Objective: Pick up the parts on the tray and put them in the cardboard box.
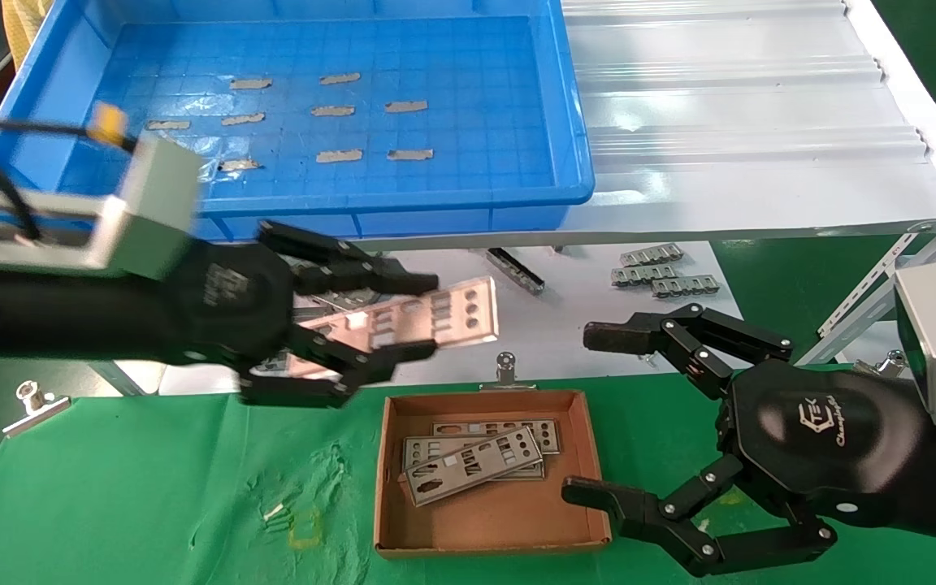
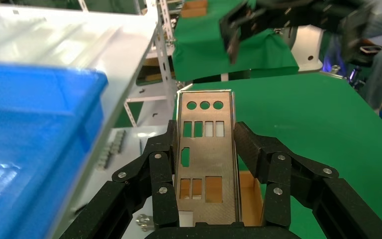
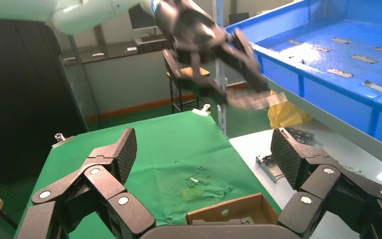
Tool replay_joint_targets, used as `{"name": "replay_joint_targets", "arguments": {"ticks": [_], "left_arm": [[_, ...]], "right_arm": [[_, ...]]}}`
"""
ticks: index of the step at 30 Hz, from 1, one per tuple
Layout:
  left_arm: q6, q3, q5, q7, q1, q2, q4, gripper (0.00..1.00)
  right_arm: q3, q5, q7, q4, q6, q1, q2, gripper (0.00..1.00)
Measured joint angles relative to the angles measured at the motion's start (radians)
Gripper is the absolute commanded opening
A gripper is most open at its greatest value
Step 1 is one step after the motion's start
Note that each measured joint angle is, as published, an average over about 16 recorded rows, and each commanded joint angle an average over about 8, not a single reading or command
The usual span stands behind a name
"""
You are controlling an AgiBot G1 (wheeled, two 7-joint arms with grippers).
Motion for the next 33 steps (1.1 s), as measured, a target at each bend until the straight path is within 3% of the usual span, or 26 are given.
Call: {"name": "replay_joint_targets", "arguments": {"ticks": [11, 21, 22, 29, 30, 33], "left_arm": [[-0.131, 0.055, 0.085, 0.266, 0.155, 0.146, 0.086, 0.0], [-0.226, 0.096, 0.173, 0.437, 0.178, 0.289, 0.247, 0.02], [-0.233, 0.099, 0.179, 0.446, 0.177, 0.301, 0.265, 0.08], [-0.278, 0.117, 0.211, 0.49, 0.167, 0.369, 0.383, 0.93], [-0.283, 0.118, 0.213, 0.494, 0.165, 0.376, 0.397, 1.0], [-0.297, 0.12, 0.218, 0.508, 0.16, 0.394, 0.438, 1.0]], "right_arm": [[0.0, 0.0, 0.0, 0.0, 0.0, 0.0, 0.0, 1.0], [0.0, 0.0, 0.0, 0.0, 0.0, 0.0, 0.0, 1.0], [0.0, 0.0, 0.0, 0.0, 0.0, 0.0, 0.0, 1.0], [0.0, 0.0, 0.0, 0.0, 0.0, 0.0, 0.0, 1.0], [0.0, 0.0, 0.0, 0.0, 0.0, 0.0, 0.0, 1.0], [0.0, 0.0, 0.0, 0.0, 0.0, 0.0, 0.0, 1.0]]}}
